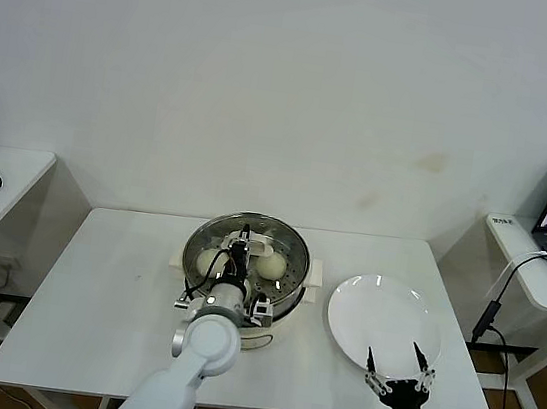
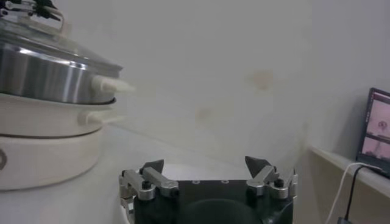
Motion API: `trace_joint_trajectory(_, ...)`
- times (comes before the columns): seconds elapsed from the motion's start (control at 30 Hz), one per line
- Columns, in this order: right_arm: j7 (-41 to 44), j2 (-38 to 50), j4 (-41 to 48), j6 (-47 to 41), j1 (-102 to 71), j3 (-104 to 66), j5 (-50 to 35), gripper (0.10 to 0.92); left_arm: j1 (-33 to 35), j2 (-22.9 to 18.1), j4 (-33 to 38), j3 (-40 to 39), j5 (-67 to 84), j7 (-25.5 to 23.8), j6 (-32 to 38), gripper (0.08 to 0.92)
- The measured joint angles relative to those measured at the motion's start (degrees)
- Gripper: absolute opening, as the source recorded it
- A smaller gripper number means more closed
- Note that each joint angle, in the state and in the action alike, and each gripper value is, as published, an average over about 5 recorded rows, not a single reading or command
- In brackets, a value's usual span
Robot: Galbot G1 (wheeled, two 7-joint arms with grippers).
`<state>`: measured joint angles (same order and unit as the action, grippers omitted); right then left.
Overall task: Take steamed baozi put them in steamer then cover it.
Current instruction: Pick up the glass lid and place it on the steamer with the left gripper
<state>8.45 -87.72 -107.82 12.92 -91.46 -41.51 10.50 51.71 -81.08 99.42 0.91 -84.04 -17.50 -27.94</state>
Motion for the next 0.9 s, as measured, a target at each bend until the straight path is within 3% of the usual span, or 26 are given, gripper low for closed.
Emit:
trace_joint_trajectory(0.13,0.0,0.0,0.0,0.0,0.0,0.2,0.1,0.823,0.4,-0.5,0.0,0.4,0.0,0.4,0.1,0.144)
trace_joint_trajectory(0.23,0.0,0.0,0.0,0.0,0.0,0.2,0.1,0.823,0.8,-0.6,0.3,0.7,0.1,0.7,0.2,0.206)
trace_joint_trajectory(0.57,0.0,-0.2,-0.2,-0.1,-0.2,0.7,0.5,0.823,2.8,0.7,3.7,0.1,1.5,1.5,0.3,0.492)
trace_joint_trajectory(0.9,0.1,0.0,-0.4,0.0,-0.8,0.5,0.4,0.823,8.3,4.6,12.0,1.0,5.2,3.7,1.8,0.776)
